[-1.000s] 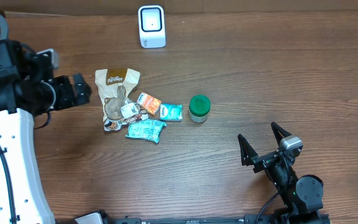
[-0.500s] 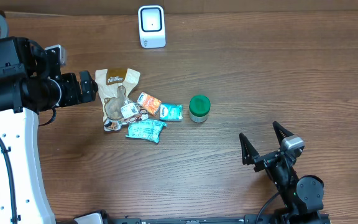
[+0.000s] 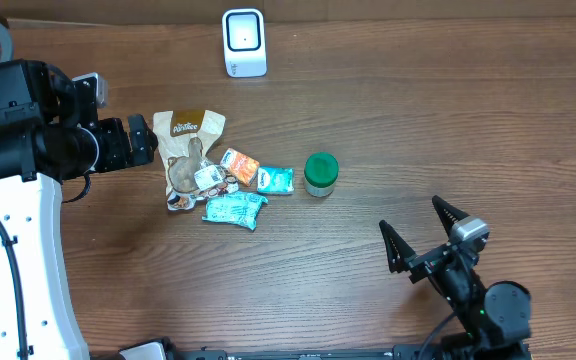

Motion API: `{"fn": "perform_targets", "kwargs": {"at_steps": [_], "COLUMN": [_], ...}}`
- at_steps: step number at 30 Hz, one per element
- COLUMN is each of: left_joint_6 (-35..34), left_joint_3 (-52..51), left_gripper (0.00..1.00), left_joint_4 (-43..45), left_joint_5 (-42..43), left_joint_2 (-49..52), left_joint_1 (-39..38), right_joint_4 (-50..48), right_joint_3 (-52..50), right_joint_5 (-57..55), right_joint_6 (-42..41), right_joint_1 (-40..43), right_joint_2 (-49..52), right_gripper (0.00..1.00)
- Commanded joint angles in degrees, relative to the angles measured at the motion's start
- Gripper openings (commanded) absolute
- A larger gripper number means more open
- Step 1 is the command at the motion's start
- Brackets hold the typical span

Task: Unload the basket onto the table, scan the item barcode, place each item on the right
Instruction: 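Reach the right gripper forward over the green-lidded jar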

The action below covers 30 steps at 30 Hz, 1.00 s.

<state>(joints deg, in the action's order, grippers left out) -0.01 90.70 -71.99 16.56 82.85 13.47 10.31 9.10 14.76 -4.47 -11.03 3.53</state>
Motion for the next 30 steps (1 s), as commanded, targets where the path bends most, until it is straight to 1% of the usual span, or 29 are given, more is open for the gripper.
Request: {"fn": "perform_targets", "kwargs": {"at_steps": [1,4,8,12,14,17,20,25,26,30], "left_joint_6": [-0.4,-0.4,-0.4,-0.4,-0.4,-0.4,-0.4,-0.4,-0.4,-0.4], "left_joint_3": [0.2,0.2,0.2,0.2,0.2,0.2,0.2,0.2,0.2,0.2], "left_gripper": [1.00,0.99,1.00,0.99,1.00,1.00,0.99,1.00,0.99,0.99], "left_joint_4": [0.0,0.0,0.0,0.0,0.0,0.0,0.0,0.0,0.0,0.0], "left_joint_5": [0.9,0.9,0.9,0.9,0.9,0.9,0.9,0.9,0.9,0.9], "left_joint_2": [0.0,0.0,0.0,0.0,0.0,0.0,0.0,0.0,0.0,0.0], "left_joint_1": [-0.3,-0.3,-0.3,-0.3,-0.3,-0.3,-0.3,-0.3,-0.3,-0.3], "right_joint_4": [2.5,7.0,13.4,22.3,29.1,38.6,47.2,56.0,57.2,55.4], "right_joint_3": [8.3,15.5,27.2,41.0,49.7,60.1,69.3,78.6,80.1,81.0], "right_joint_5": [1.0,1.7,5.5,6.4,6.3,6.3,6.3,6.7,8.3,14.8], "right_joint_6": [-0.2,-0.2,-0.2,0.0,0.6,4.2,5.0,4.2,4.1,4.1], "right_joint_1": [-0.4,-0.4,-0.4,-0.4,-0.4,-0.4,-0.4,-1.4,-1.9,-2.6], "right_joint_2": [4.0,9.8,20.0,32.0,39.6,48.8,58.2,71.3,74.4,81.6], "right_gripper": [1.00,1.00,1.00,1.00,1.00,1.00,1.00,1.00,1.00,1.00]}}
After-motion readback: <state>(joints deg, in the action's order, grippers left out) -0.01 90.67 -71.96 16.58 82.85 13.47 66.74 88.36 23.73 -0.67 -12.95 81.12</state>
